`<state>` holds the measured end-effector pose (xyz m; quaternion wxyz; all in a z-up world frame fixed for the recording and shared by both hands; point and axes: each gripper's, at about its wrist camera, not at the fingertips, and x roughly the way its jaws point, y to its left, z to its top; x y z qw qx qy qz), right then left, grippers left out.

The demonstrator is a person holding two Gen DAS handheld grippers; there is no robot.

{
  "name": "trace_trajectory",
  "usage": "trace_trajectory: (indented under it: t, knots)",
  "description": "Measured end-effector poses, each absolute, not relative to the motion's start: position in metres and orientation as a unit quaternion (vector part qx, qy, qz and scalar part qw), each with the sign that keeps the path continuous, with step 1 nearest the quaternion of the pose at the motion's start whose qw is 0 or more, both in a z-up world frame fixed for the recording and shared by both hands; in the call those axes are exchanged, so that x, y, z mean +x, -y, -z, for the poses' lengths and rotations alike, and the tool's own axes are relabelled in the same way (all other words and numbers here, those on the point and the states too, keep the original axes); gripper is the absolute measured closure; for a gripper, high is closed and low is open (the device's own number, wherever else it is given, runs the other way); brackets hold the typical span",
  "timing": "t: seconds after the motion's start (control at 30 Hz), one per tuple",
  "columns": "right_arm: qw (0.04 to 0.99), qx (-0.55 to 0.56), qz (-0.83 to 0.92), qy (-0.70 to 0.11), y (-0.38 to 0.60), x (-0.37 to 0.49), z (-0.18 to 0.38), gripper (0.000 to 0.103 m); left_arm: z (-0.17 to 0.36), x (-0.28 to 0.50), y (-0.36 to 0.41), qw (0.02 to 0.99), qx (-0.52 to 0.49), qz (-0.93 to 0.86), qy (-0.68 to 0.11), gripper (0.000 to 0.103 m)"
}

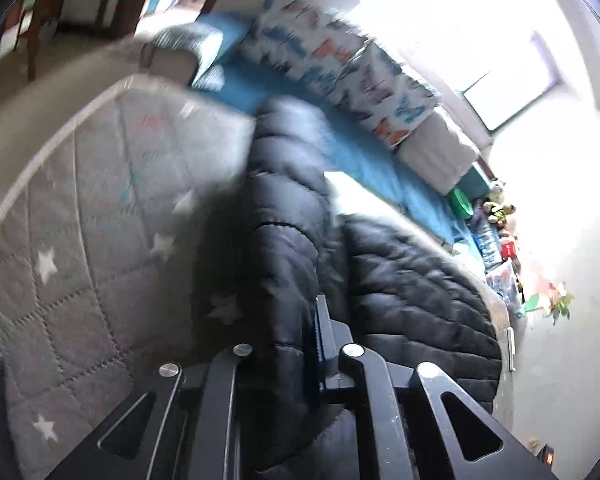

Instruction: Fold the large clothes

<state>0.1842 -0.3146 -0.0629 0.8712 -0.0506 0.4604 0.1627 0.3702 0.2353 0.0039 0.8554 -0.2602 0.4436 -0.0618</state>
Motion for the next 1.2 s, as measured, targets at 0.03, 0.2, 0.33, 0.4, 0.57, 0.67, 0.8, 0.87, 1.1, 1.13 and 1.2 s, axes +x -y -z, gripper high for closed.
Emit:
trace_trajectory:
  t: [0.03,0.2,0.33,0.4,0.57,0.67,0.8,0.87,1.1,1.13,1.2]
  knots:
    - [0.871,-0.043,-0.165,-0.460,0.316,0.183,0.061,0.015,-0.021,0.363,-0.227,0.867,-0.244,0.067,-0.429,0.092]
    - [0.885,-0.005,-0.179,-0.429,0.325,0.169,0.040,0.015,-0.112,0.302,-0.153,0.921,-0.131,0.117,-0.349,0.092]
    - [0.903,0.016,-0.179,-0.391,0.338,0.149,0.020,0.015,-0.142,0.232,-0.058,0.936,-0.001,0.168,-0.310,0.092]
    - [0.909,0.027,-0.176,-0.377,0.347,0.138,0.012,0.015,-0.137,0.195,-0.010,0.931,0.052,0.199,-0.301,0.092]
    - [0.915,0.055,-0.155,-0.368,0.375,0.119,0.009,0.015,-0.075,0.124,0.092,0.899,0.176,0.251,-0.312,0.090]
    - [0.916,0.063,-0.138,-0.371,0.390,0.112,0.012,0.015,-0.031,0.093,0.125,0.882,0.217,0.263,-0.325,0.066]
    - [0.919,0.083,-0.117,-0.368,0.411,0.101,0.015,0.015,0.023,0.064,0.148,0.868,0.245,0.275,-0.333,0.041]
    - [0.920,0.089,-0.109,-0.367,0.417,0.098,0.016,0.015,0.039,0.050,0.157,0.864,0.270,0.278,-0.321,0.026]
    - [0.924,0.096,-0.099,-0.355,0.423,0.093,0.008,0.015,0.039,0.046,0.144,0.877,0.222,0.287,-0.316,0.019]
    - [0.925,0.096,-0.100,-0.353,0.423,0.093,0.007,0.015,0.033,0.046,0.134,0.881,0.202,0.286,-0.319,0.019]
    - [0.926,0.097,-0.105,-0.351,0.422,0.092,0.006,0.015,0.014,0.047,0.113,0.889,0.177,0.280,-0.315,0.016]
